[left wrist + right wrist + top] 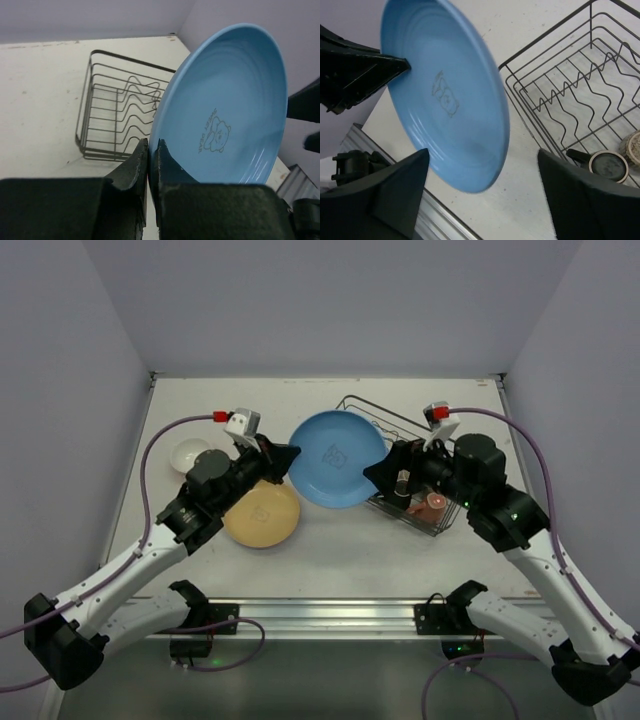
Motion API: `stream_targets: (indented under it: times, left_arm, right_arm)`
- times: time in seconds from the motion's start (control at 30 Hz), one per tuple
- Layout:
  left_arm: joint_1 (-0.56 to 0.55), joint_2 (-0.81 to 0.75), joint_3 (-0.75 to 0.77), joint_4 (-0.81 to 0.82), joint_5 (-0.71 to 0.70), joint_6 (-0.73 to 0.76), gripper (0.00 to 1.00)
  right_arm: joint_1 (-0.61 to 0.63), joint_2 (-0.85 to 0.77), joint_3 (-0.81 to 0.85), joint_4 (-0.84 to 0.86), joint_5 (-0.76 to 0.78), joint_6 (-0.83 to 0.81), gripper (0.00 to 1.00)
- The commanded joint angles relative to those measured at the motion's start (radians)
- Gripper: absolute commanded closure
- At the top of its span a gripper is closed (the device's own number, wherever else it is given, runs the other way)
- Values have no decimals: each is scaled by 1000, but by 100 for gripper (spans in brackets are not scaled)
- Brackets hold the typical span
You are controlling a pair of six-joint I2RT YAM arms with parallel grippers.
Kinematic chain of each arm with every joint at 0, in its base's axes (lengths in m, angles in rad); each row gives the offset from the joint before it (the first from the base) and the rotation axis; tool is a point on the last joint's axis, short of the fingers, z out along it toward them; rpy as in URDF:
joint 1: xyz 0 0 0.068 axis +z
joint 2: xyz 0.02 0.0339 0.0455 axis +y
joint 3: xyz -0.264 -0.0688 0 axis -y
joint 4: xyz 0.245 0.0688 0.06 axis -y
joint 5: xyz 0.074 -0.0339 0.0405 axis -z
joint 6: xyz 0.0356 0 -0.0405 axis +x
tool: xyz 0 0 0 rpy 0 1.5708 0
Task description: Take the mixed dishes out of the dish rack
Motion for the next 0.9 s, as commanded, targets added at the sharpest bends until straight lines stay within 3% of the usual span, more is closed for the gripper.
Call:
stream_targets:
  times: [0.0, 0.23, 0.43, 0.57, 0.63, 0.7, 0.87]
  left_arm:
    - [4, -10, 27, -60, -210, -58, 100]
    - [4, -88, 16, -452, -571, -310, 100]
    - [11, -174, -43, -715, -738, -542, 100]
    - [117, -180, -99, -741, -646, -560, 100]
    - [262, -178, -152, -682, -481, -502, 100]
    - [365, -198, -201, -639, -404, -478, 100]
    - [421, -217, -255, -620, -324, -474, 100]
  right_arm:
    - [1, -55, -6, 57, 13, 15, 1]
    - [1, -104, -35, 14, 178, -27, 1]
    - [1, -109, -64, 14, 194, -31, 1]
    - [1, -109, -78, 14, 189, -28, 1]
    - [1, -110, -81, 14, 189, -30, 1]
    - [1, -119, -83, 14, 189, -33, 1]
    - [-1, -142, -100, 8, 199, -44, 1]
